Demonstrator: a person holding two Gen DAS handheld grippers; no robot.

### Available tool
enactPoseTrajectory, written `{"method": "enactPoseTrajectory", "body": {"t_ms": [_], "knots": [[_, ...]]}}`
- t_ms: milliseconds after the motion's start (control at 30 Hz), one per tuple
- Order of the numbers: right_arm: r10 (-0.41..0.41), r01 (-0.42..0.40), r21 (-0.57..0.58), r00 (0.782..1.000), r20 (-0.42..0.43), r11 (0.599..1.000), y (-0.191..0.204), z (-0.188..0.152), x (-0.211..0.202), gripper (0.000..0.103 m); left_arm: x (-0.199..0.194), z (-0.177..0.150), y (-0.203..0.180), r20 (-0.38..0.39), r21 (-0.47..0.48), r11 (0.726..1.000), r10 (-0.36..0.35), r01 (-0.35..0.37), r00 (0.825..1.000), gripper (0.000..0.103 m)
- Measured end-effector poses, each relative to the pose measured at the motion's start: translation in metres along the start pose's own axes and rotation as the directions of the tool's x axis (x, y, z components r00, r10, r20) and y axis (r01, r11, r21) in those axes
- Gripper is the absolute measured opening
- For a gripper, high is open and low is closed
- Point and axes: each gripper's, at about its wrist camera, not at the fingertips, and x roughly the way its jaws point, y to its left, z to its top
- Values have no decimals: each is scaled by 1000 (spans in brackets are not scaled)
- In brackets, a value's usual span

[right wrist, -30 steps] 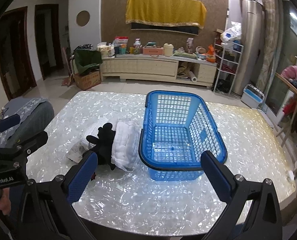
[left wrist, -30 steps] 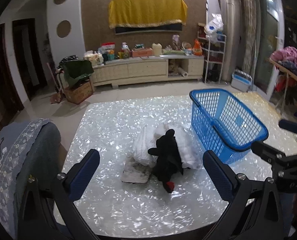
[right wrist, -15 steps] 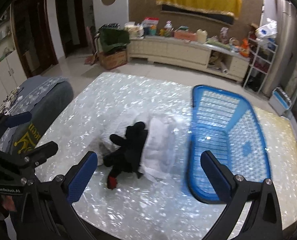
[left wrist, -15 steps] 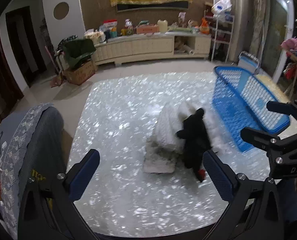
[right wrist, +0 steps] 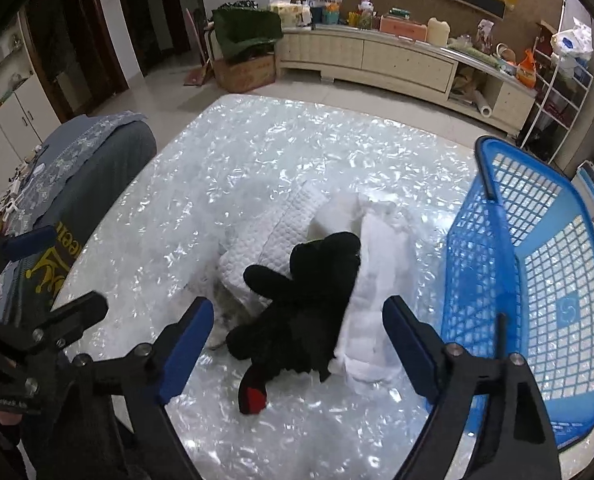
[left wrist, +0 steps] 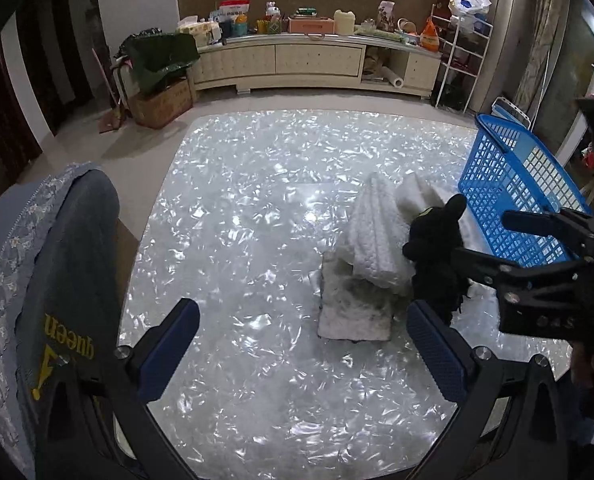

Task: Organize soft objects
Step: 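Move the right gripper to the black plush toy and close on it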

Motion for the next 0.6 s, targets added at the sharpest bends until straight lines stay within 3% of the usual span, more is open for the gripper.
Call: {"method": "enactPoseTrajectory", "body": {"t_ms": [167,367,433,600], "knots": [[-24,24,-5,999,-37,1000,-2,15,28,84,15,5,4,-11,0,1000,-11,11,1000,102],[-18,19,15,997,-74,1000,-10,19,54,57,27,11,10,-19,6,1000,-17,18,1000,102],[-57,57,4,997,-61,998,-10,19,55,36,29,12,10,-22,5,1000,-18,18,1000,102],[-43,43,1,998,-40,999,-12,15,45,33,29,11,10,-15,-1,999,-38,38,999,102]]}}
